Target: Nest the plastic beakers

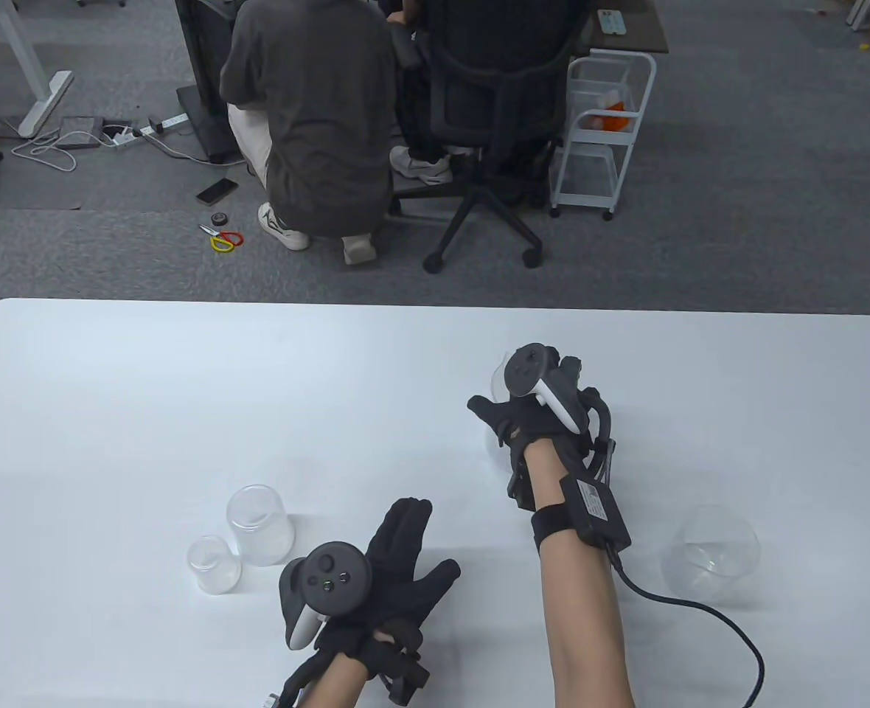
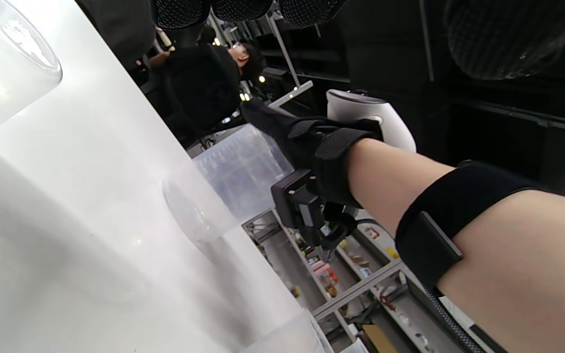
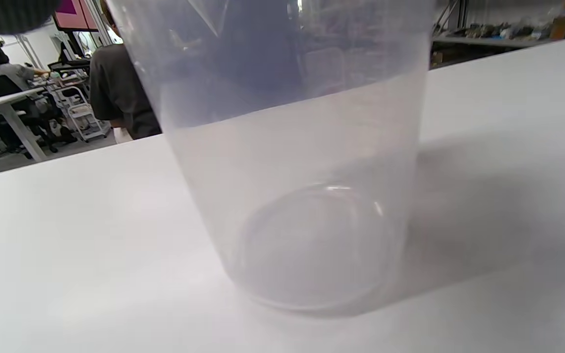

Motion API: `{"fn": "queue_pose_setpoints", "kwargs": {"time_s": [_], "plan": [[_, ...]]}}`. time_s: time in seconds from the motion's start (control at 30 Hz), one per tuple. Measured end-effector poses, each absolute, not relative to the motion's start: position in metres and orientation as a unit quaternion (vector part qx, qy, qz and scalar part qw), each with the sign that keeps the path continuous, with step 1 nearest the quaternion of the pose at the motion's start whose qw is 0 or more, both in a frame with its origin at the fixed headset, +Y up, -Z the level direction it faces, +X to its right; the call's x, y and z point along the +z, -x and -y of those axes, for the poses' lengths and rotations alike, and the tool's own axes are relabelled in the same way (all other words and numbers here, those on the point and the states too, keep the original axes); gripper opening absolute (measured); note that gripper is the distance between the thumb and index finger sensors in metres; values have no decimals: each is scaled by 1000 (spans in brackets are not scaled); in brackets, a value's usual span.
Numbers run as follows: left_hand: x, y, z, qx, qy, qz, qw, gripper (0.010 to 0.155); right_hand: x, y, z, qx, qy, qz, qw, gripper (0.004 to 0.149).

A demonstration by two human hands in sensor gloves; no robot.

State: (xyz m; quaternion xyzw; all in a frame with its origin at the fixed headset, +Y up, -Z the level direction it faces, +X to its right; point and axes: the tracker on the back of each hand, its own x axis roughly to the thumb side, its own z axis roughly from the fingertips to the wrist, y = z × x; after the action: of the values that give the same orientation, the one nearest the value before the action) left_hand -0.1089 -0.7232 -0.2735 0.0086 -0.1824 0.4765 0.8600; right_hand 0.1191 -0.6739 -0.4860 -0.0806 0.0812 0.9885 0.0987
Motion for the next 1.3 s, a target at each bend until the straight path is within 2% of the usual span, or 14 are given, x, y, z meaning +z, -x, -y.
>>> {"fn": "queue_pose_setpoints", "kwargs": {"time_s": [0.17,0.37,0.5,0.67,0.93,1.03,1.17,1.3], "plan": [[-273,109,723,483,-12,182,857,88,-489,-123,674,990,81,-62,93,90],[-272,109,723,482,-10,182,857,87,-480,-127,675,995,49,3,89,89],[-272,109,723,480,-8,182,858,87,-472,-128,674,996,29,9,89,88],[-272,109,722,479,-8,186,858,87,-456,-125,658,997,-14,28,73,88],[-270,107,722,473,-8,193,860,87,-405,-117,609,989,-106,73,74,88],[-270,106,722,471,-9,195,860,87,-381,-116,600,983,-143,76,81,88],[-269,105,722,469,-9,197,861,87,-355,-114,604,979,-178,66,73,88],[-269,105,722,467,-11,199,861,87,-332,-113,625,976,-207,45,55,88]]}}
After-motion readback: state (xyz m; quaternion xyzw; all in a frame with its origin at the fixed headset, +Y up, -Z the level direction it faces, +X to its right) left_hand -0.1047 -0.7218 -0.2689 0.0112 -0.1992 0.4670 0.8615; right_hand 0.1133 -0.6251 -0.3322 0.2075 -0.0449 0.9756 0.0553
